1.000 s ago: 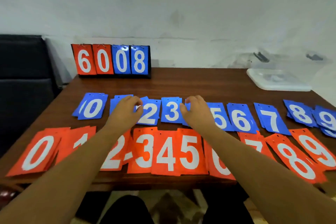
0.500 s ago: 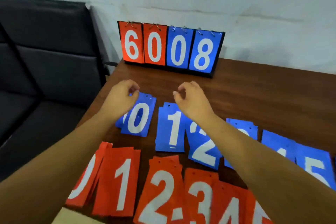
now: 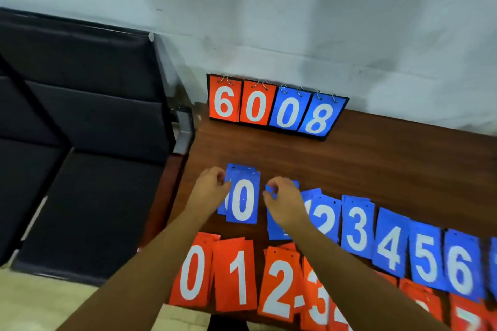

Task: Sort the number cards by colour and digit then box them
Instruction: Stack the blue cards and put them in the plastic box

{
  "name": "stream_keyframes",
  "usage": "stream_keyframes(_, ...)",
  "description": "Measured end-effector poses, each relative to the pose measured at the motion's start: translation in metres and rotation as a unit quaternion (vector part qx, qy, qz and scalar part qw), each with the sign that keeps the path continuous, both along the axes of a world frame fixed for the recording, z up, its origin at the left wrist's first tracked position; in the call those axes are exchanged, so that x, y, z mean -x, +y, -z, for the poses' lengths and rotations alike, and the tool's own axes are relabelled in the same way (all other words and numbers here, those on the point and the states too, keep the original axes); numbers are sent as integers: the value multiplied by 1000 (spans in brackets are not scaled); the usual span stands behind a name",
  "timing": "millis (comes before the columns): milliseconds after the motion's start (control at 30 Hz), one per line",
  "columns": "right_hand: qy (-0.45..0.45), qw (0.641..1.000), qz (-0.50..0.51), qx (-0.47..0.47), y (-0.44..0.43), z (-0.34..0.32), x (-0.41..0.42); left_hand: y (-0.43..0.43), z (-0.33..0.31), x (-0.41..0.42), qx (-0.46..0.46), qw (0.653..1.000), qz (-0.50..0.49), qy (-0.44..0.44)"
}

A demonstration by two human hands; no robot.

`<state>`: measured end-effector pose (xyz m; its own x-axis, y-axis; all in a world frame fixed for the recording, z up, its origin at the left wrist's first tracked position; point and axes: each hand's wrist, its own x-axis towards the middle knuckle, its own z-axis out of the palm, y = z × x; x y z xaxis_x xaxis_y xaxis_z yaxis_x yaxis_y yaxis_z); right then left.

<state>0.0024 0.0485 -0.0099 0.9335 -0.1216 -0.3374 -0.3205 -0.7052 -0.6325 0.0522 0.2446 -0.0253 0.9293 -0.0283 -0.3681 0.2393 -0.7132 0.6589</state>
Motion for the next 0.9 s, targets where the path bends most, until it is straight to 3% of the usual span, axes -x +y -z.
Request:
stream_keyframes(167, 44, 999, -24, -9, 38, 4, 15, 3, 11, 1, 12, 997, -19, 80)
stream_keyframes(500, 69, 996, 24, -58, 66, 24, 15, -4, 23, 9, 77, 981, -112, 138)
stream_keyframes(667, 73, 992, 55, -87, 66, 29, 19, -8, 27, 18, 96, 983, -98, 118)
stream_keyframes(767, 72, 986, 83, -128, 61, 24, 12, -6, 23, 23, 140, 972, -141, 128)
stream_keyframes(900, 48, 986, 147, -57, 36, 11, 15, 0, 16, 25, 187, 956, -182, 134)
